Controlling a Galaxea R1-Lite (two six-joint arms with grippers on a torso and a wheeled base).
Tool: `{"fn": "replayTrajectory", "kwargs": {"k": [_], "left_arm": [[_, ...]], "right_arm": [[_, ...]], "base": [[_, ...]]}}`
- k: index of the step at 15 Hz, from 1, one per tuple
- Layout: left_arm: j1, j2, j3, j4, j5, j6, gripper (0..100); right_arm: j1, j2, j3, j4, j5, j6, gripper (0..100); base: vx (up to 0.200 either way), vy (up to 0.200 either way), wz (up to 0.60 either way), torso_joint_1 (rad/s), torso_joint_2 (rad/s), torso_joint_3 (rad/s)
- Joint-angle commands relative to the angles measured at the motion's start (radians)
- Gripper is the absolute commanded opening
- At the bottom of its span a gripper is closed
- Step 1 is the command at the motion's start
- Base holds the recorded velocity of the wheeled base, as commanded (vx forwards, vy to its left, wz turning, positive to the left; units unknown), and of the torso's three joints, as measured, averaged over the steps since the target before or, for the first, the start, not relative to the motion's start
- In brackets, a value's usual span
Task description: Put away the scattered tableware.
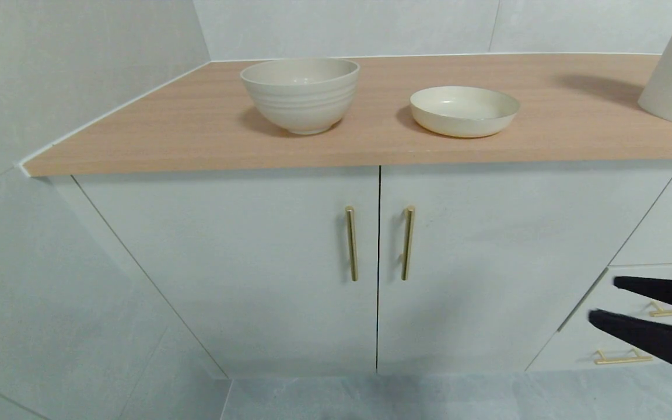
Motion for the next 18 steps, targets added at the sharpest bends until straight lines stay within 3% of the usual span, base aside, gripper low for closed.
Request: {"fn": "replayTrajectory", "kwargs": {"k": [1, 5, 15, 18], "left_arm": [[0.000, 0.000, 0.000, 0.000, 0.000, 0.000, 100], [0.000, 0.000, 0.000, 0.000, 0.000, 0.000, 100], [0.000, 0.000, 0.000, 0.000, 0.000, 0.000, 100], [0.000, 0.000, 0.000, 0.000, 0.000, 0.000, 100]], "right_arm": [[0.138, 0.390, -0.205, -0.141, 0.000, 0.058, 100], [0.197, 0.547, -0.369, -0.153, 0.002, 0.115, 100], [0.281, 0.662, -0.338, -0.319, -0.012, 0.175, 100], [0.318, 0.734, -0.332, -0.435, -0.123, 0.216, 100]], "base": [[0.000, 0.000, 0.00, 0.000, 0.00, 0.000], [0.000, 0.000, 0.00, 0.000, 0.00, 0.000], [0.000, 0.000, 0.00, 0.000, 0.00, 0.000], [0.000, 0.000, 0.00, 0.000, 0.00, 0.000]]}}
